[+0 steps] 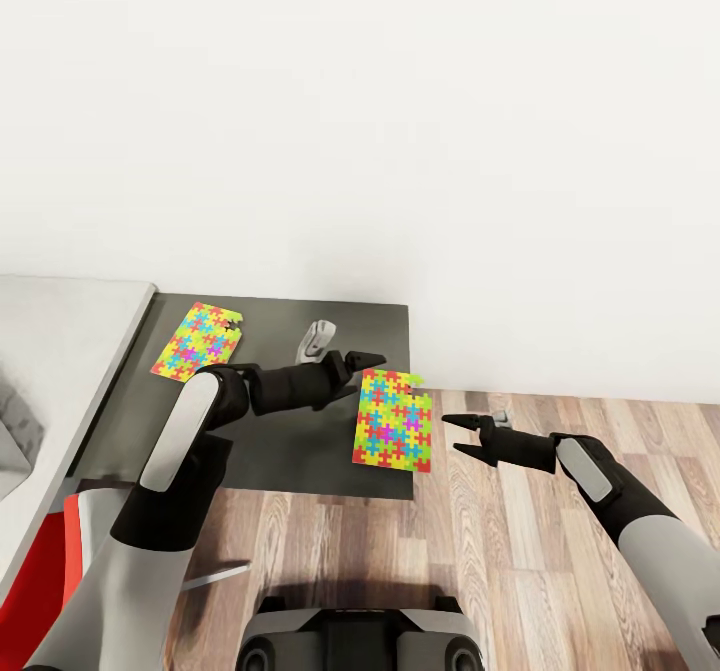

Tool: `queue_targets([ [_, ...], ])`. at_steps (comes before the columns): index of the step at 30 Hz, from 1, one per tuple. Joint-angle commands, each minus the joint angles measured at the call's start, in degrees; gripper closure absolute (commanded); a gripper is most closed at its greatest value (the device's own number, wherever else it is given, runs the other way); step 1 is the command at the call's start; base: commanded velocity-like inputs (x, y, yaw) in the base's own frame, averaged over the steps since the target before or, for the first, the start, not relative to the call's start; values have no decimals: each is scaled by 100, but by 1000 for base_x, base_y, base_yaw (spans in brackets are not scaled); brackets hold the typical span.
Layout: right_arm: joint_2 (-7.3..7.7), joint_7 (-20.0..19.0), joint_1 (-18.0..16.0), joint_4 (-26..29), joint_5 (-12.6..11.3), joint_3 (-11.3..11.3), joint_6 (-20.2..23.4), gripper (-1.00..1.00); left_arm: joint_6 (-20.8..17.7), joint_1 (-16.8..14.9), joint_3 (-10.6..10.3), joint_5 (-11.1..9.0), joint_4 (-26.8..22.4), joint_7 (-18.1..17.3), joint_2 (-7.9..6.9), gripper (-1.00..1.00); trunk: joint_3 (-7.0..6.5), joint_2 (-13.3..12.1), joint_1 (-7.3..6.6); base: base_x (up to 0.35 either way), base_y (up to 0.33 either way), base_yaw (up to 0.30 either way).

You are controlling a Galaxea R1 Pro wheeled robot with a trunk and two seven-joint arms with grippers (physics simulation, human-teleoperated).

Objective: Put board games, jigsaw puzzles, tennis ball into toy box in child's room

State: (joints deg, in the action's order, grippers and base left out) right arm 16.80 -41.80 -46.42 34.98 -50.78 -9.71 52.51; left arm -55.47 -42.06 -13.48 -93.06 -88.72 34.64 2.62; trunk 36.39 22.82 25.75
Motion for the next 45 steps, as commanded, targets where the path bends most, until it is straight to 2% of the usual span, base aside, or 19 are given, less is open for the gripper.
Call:
queue_targets([
  [1, 5, -28, -3, 2, -1, -22, 5, -100, -8, -4, 3, -54, -4, 60, 2, -100, 7, 9, 3, 0, 0, 0],
  [5, 5, -120, -1, 9, -1, -26, 5, -100, -8, 0, 3, -53, -1, 60, 5, -100, 7, 9, 3, 0, 0, 0],
  [10, 12, -471, 0, 14, 6, -36, -2, -100, -8, 1, 3, -54, 0, 60, 5, -100, 7, 9, 3, 0, 0, 0],
  [14, 14, -671, 1, 16, 38, -133, -4, -100, -8, -2, 3, -58, -2, 60, 4, -100, 7, 9, 3, 0, 0, 0],
  [16, 13, -747, 1, 16, 65, -251, -5, -100, -8, -1, 3, -60, -6, 60, 3, -100, 7, 9, 3, 0, 0, 0],
  [22, 9, -837, -4, 7, 101, -472, -10, -100, -8, 0, 3, -62, -13, 60, 2, -100, 7, 9, 3, 0, 0, 7],
  [27, 8, -853, -6, -7, 115, -538, -11, -100, -8, -2, 3, -63, -23, 59, -3, -100, 2, 9, 3, 0, 0, 111],
  [34, 8, -862, -7, -18, 120, -572, -6, -100, -8, -2, 3, -63, -33, 60, -6, -100, -11, 9, 3, 0, 0, 175],
  [45, 7, -864, -7, -25, 121, -577, -4, -100, -8, -2, 3, -64, -38, 60, -7, -100, -16, 9, 3, 0, 0, 46],
])
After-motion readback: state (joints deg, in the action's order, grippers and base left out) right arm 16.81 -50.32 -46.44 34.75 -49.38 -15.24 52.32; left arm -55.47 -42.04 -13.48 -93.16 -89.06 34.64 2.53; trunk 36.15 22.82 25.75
